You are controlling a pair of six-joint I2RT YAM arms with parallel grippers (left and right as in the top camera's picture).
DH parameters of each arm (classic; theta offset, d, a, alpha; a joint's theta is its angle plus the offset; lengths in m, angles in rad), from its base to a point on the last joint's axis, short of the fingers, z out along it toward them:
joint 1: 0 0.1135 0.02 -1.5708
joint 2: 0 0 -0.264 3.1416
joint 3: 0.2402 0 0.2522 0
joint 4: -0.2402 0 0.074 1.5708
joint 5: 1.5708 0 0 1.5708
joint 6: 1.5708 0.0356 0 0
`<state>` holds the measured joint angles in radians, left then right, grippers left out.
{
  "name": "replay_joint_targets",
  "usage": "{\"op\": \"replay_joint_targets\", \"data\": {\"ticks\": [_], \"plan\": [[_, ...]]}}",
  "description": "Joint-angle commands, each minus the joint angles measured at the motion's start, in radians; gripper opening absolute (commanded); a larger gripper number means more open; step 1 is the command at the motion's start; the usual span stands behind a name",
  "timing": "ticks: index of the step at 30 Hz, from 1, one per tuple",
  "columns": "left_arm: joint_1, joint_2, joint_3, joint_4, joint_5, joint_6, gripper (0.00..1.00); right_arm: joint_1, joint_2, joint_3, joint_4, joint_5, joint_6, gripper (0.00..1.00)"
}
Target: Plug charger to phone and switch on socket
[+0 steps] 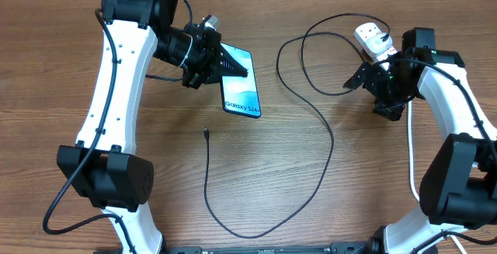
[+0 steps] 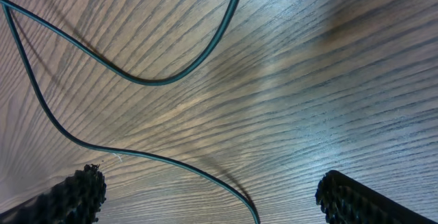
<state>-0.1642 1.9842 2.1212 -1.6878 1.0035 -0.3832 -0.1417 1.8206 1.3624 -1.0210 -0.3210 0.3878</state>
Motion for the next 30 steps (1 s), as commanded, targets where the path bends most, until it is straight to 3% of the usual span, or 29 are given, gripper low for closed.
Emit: {"op": "replay_joint_targets", "data": {"ticks": [1,6,30], "plan": [[-0.014,-0.022,0.012,-0.003,0.007,-0.133,0.04,0.000,-0.024,0.023,0.005,0.011,-0.008,1.00],[-0.056,-0.022,0.012,-0.002,0.027,-0.243,0.04,0.000,-0.024,0.023,0.021,0.011,-0.008,1.00],[-0.088,-0.022,0.012,-0.002,0.227,-0.222,0.04,0.000,-0.024,0.023,0.024,0.011,-0.008,1.00]]}}
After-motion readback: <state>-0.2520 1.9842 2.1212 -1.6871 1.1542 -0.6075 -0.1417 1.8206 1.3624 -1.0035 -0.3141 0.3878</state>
